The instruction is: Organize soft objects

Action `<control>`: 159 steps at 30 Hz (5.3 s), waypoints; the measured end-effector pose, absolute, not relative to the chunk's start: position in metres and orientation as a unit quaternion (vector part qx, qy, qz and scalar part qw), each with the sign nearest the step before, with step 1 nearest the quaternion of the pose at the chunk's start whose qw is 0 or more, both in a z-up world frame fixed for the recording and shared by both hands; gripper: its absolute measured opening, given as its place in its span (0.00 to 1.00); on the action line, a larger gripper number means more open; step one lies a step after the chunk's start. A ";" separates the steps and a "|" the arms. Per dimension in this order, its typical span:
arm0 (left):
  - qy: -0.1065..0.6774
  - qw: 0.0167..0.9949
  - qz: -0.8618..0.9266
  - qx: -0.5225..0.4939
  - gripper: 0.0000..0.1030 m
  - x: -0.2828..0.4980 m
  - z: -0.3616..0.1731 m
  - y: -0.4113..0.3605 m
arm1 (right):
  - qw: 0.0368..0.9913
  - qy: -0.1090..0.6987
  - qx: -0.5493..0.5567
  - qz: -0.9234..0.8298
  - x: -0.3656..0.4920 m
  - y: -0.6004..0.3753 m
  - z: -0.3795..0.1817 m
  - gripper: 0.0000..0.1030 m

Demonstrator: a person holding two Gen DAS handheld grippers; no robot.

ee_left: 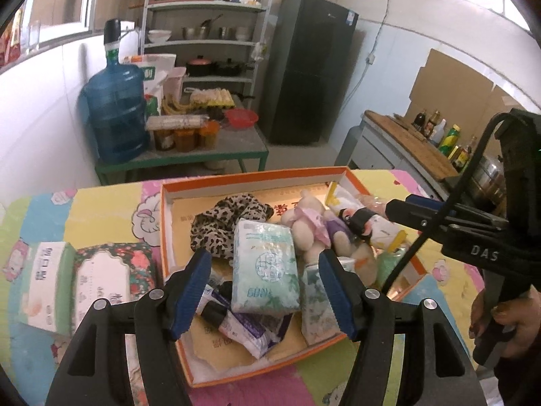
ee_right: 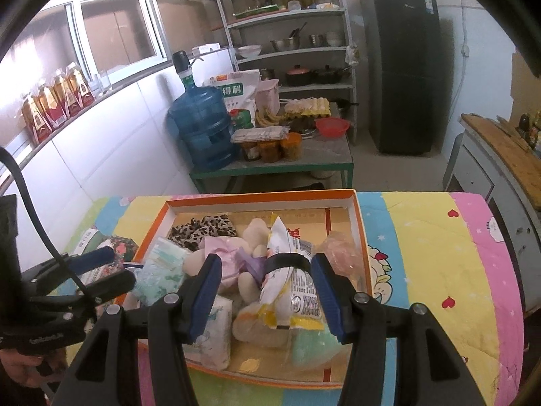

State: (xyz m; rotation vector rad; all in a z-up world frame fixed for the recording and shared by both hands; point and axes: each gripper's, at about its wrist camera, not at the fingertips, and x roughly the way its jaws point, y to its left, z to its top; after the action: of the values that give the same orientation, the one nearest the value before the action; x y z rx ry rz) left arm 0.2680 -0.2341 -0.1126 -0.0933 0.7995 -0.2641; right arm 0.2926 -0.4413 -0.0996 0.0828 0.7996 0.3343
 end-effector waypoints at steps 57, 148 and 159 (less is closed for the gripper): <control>0.215 0.976 0.027 -0.024 0.66 -0.097 0.050 -0.089 | 0.974 0.227 0.013 0.007 -0.095 -0.274 0.037 0.54; 0.220 0.975 0.029 -0.030 0.66 -0.112 0.051 -0.084 | 0.974 0.225 0.016 0.021 -0.107 -0.256 0.044 0.53; 0.221 0.974 0.028 -0.030 0.66 -0.113 0.050 -0.084 | 0.974 0.225 0.017 0.021 -0.106 -0.256 0.045 0.53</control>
State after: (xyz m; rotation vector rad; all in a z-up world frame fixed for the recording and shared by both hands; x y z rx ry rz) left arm -0.1126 -0.0835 0.0501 -0.0614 0.4457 0.0570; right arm -0.1060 -0.2560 0.0448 0.0341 0.4542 0.0424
